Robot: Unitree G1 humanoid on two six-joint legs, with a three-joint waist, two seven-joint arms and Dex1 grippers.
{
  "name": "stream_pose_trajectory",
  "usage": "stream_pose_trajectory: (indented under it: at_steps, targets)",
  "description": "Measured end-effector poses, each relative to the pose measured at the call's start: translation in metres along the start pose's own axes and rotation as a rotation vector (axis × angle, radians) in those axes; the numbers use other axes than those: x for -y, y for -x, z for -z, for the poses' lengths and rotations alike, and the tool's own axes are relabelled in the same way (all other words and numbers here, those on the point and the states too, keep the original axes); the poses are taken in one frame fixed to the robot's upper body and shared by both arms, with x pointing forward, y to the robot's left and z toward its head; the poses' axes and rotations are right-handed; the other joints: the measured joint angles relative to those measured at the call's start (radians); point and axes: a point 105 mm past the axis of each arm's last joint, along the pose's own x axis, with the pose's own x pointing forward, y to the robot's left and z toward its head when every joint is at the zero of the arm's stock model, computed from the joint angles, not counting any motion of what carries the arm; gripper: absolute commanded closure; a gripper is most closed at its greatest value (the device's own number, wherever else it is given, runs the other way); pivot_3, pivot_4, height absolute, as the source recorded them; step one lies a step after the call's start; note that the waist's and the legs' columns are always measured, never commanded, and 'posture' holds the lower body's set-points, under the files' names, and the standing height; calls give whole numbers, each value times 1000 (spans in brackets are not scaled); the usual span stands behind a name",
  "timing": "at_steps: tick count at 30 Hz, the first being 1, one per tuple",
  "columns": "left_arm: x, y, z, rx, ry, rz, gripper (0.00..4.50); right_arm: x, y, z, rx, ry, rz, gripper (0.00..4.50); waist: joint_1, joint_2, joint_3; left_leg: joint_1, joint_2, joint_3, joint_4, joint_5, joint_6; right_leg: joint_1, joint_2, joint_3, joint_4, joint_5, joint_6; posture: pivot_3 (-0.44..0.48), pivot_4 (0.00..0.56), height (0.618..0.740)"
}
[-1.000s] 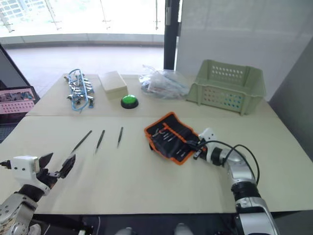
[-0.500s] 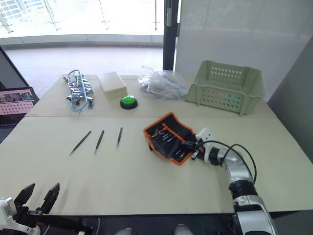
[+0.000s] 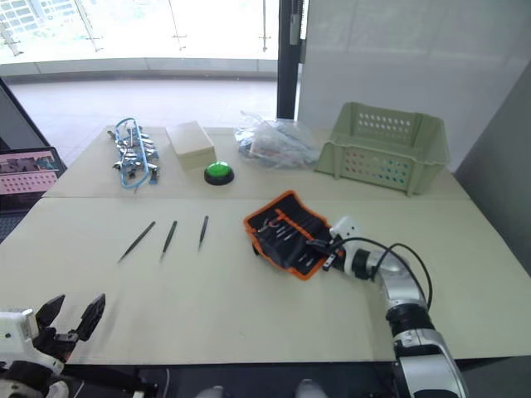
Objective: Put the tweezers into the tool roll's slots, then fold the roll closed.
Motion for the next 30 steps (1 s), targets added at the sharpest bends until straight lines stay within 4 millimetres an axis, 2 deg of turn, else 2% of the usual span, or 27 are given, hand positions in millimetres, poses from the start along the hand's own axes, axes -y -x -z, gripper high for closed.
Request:
stream_pose_trajectory:
  at_steps: [5, 8, 13, 18, 22, 30]
  targets:
    - [-4, -41, -10, -61, -17, 51, 26, -2, -1, -1, 10, 0, 3, 4500, 0, 0, 0, 0, 0, 0, -1, 0, 0, -1, 0, 0, 1, 0, 0, 0, 150, 740]
    - [-15, -65, -16, -108, -56, 68, 26, -5, -2, -2, 19, 5, 5, 4500, -2, 1, 0, 0, 0, 0, -4, 0, 0, -4, 0, 0, 2, 0, 0, 0, 150, 740]
    - [-21, -99, -5, -203, -74, 123, 26, -6, -1, -3, 26, 3, 20, 4500, 0, 1, 0, 0, 0, 1, -9, 1, -1, -8, 0, 0, 3, 0, 0, 0, 150, 740]
    - [-19, -117, -2, -240, -88, 203, 26, -9, 0, -3, 45, -12, 43, 4500, 0, 1, 0, 0, -1, 1, -12, 1, -2, -9, -1, 0, 3, 0, -1, 0, 150, 740]
    - [-21, -130, -2, -243, -128, 228, 1242, -8, 2, -2, 50, -24, 67, 4500, 3, 2, 0, 1, -1, 1, -12, 4, -6, -9, -1, 0, 3, 0, 0, 0, 150, 740]
    - [-23, -134, -1, -232, -181, 249, 3830, -11, 3, -1, 51, -27, 72, 4500, 5, 2, 0, 0, -1, 0, -12, 4, -6, -9, -2, 0, 4, 0, 0, 0, 150, 740]
